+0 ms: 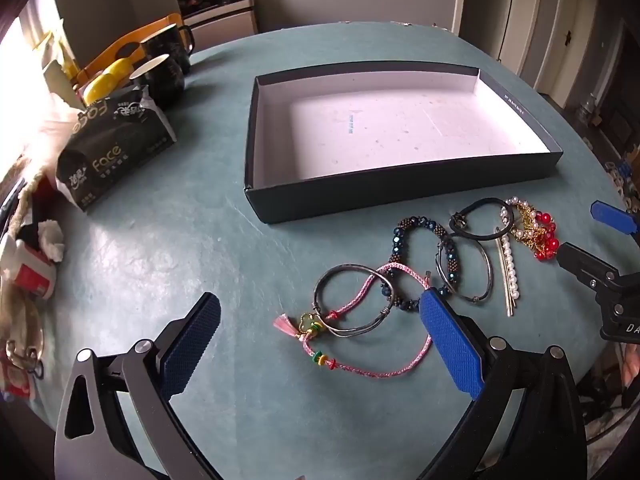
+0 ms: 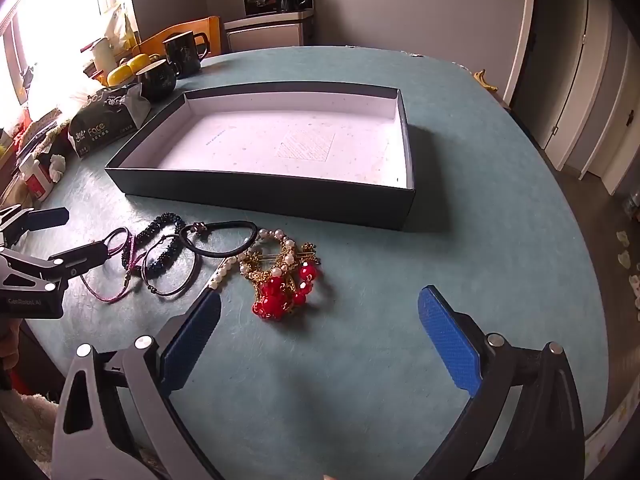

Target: Organize jewelry

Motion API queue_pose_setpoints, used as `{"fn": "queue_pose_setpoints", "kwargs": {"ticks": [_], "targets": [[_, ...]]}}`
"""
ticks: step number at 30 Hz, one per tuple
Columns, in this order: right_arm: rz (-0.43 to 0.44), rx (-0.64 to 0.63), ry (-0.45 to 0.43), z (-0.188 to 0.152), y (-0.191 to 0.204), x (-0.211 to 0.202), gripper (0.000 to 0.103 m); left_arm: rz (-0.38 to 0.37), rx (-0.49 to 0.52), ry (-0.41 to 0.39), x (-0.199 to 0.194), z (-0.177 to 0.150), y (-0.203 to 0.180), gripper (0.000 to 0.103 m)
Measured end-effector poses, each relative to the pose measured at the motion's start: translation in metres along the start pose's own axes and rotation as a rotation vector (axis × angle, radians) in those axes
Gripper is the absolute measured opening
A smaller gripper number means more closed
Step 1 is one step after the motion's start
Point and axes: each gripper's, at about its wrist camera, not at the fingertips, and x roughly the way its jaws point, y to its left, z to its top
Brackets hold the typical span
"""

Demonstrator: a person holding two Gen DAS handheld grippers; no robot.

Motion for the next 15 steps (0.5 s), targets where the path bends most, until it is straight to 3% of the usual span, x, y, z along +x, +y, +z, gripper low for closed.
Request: {"fn": "queue_pose_setpoints", "kwargs": {"ticks": [15], "targets": [[0.002,0.007,0.003,0.0003,-0.0011,0.0017,0.098,-0.001,0.004,0.004,0.0012,-0.0001,0.0001,0.101]]}}
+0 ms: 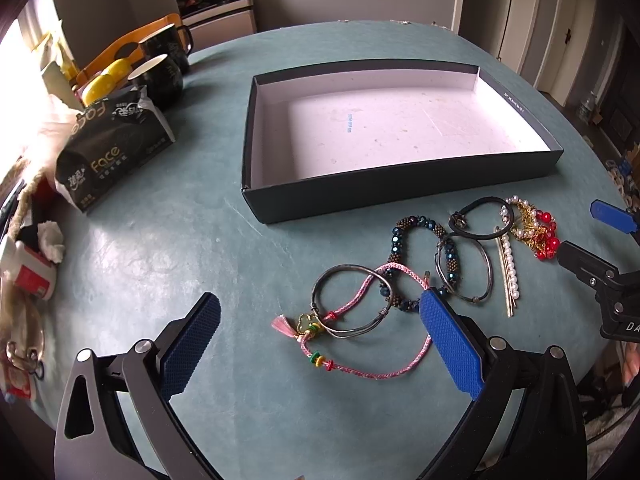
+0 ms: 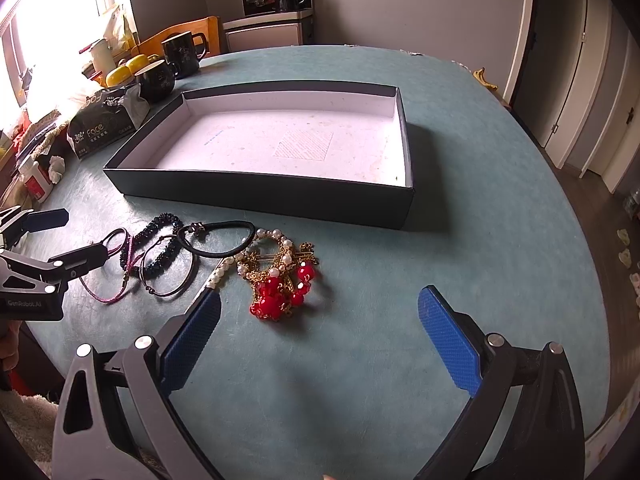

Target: Organize jewelry

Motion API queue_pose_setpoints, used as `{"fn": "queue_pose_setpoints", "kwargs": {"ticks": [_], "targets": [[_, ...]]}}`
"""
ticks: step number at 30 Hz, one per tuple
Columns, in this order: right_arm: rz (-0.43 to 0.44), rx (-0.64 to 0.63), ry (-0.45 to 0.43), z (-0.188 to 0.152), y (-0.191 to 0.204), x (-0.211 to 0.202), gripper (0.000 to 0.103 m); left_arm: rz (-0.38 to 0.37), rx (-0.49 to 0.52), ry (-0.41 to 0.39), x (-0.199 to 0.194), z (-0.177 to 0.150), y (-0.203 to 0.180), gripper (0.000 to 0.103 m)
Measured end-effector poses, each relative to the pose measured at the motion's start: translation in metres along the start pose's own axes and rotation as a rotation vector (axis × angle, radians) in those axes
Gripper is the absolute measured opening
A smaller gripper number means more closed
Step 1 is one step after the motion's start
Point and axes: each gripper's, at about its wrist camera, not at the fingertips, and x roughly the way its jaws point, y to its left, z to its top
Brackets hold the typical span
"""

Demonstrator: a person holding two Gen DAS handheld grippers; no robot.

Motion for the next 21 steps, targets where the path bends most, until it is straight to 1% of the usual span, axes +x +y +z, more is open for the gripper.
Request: {"fn": "queue_pose_setpoints", "kwargs": {"ticks": [21], "targets": [[0.001,0.004,0.007,-0.0024,0.0005,0.0030,0.098,-0.003,-0.003,0.009,0.0048,-0.0029,0.0002,0.101]]}}
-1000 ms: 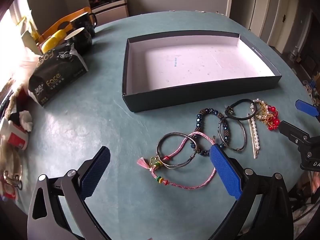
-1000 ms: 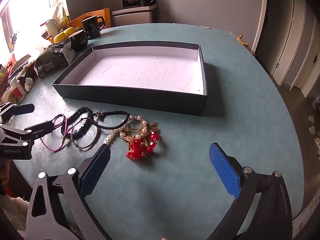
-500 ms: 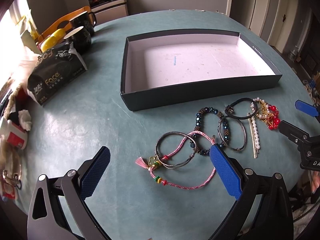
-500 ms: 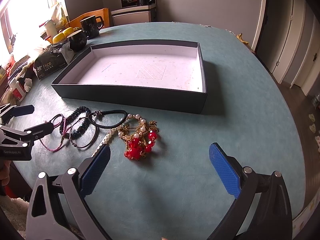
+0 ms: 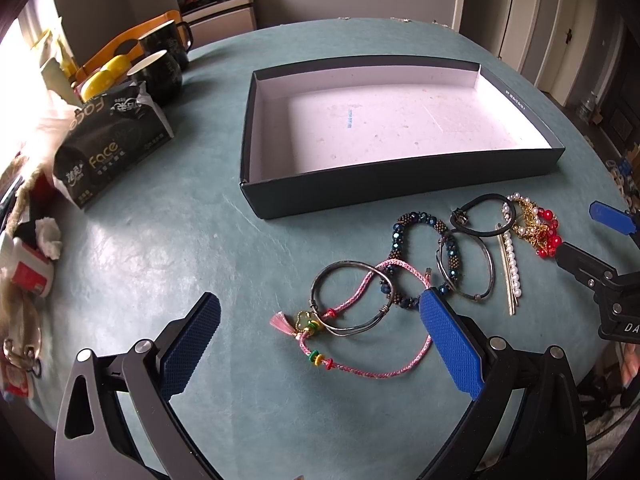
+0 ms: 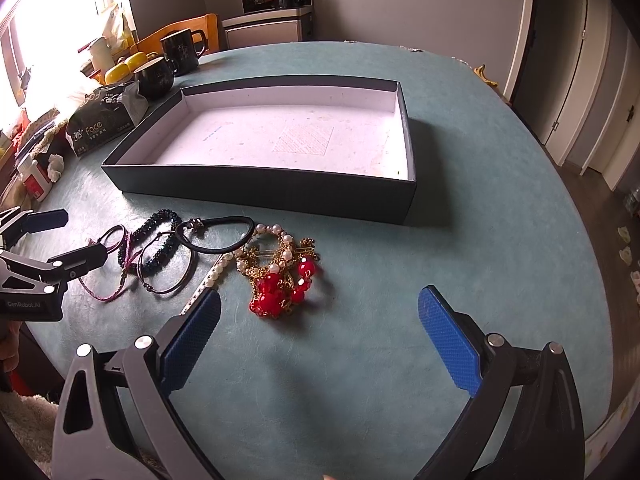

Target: Organize jewelry

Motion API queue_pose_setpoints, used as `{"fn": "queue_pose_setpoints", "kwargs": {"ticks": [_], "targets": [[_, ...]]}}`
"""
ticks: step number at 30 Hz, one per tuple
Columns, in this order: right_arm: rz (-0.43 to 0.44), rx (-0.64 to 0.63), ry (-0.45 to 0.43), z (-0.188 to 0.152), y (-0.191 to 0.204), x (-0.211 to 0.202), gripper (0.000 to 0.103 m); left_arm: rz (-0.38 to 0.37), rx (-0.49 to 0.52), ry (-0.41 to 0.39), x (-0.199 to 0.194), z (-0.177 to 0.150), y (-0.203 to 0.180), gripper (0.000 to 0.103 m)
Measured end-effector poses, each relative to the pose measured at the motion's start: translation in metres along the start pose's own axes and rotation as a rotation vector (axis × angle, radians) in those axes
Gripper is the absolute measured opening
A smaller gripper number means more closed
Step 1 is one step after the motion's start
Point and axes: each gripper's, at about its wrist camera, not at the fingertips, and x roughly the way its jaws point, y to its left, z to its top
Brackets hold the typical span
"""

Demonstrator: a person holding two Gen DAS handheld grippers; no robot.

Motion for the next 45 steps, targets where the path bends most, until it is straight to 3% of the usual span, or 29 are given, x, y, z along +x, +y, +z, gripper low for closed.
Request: {"fn": "queue_pose_setpoints", "kwargs": {"ticks": [26,34,39,43,45], "targets": [[0.010,0.000,0.006,-0.003,0.001,0.003,0.098,-0.003,0.001,0.003,0.003,0.001,0.000,0.101],[0.024,-0.034,-0.035,-0.004,0.007,-0.003,0.096,-0.015,0.005,-0.010,-0.001,0.002,-0.002,0.101],[0.040,-0.048,-0.036,-0.003,0.009,-0.005,0.072,-0.019,0.000,-0.010,-0.001,0.003,-0.001,0.101],[0.080,-0.080,-0.024,-0.004,0.015,-0.005,0.041,-0.028,-0.001,-0.018,-0.002,0.005,0.000,0.101],[0.100,-0.091,-0.011,-0.004,0.018,-0.003,0.031,-0.030,0.002,-0.018,-0.002,0.006,-0.001,0.101]]}}
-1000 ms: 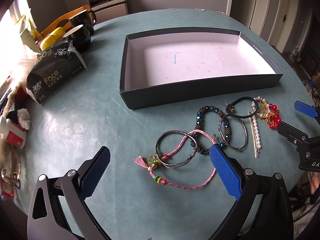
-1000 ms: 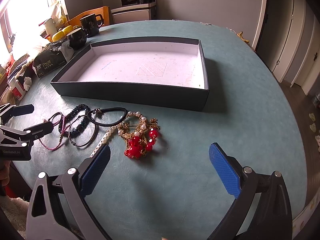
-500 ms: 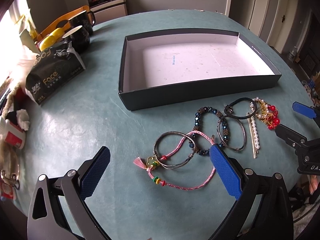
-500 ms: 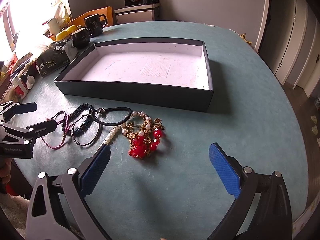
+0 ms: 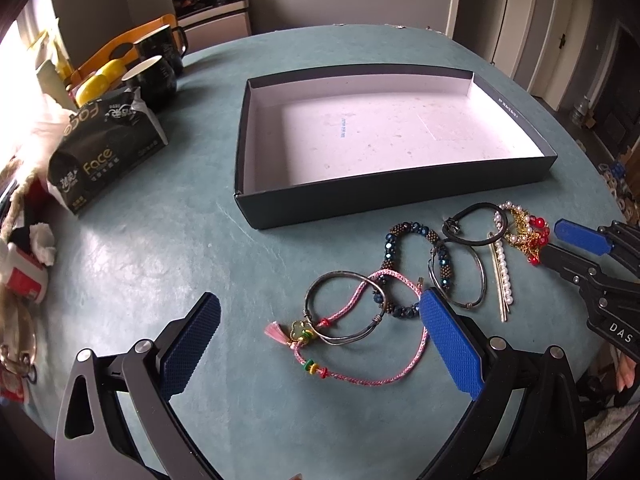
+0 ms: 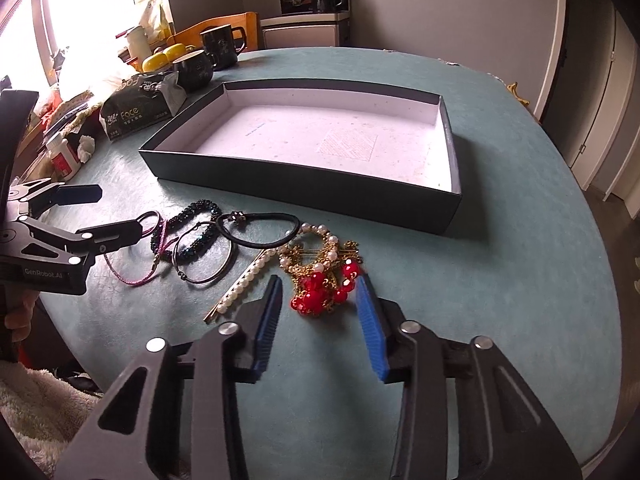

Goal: Organize jewelry
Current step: 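Close the right gripper on the red-and-gold tassel ornament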

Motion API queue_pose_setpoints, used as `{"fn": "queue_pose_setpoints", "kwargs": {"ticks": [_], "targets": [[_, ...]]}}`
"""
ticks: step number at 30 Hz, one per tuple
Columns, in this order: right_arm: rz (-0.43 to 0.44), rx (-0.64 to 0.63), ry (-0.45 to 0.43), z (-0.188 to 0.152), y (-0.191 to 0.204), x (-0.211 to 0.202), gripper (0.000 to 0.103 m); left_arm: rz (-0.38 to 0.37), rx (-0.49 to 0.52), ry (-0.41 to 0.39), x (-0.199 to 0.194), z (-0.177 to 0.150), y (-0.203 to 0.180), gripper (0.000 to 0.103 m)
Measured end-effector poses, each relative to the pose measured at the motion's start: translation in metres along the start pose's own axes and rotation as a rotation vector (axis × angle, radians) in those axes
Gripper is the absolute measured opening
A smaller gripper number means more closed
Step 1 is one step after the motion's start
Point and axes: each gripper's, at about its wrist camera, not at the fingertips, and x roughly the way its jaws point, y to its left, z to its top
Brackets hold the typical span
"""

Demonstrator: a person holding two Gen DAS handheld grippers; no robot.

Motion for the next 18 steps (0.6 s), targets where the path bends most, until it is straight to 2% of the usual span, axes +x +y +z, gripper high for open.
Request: {"fn": "queue_pose_setpoints", "kwargs": {"ticks": [2,7,18], "targets": [[0.016,-0.004,0.010,-0.001,0.001,0.002,0.023,-0.001,0.004,0.000,0.000,0.001,-0.001,0.101],[0.024,-0.001,0.015,-0.001,-0.001,0.003,0.010,-0.012,0.005,-0.004,0.000,0.003,0.000,0.101],[0.064,0.007,-0.089,0.013,-0.010,-0.023,0.009,-0.064,0.049,-0.045,-0.004,0.011,-0.010,0.101]]}}
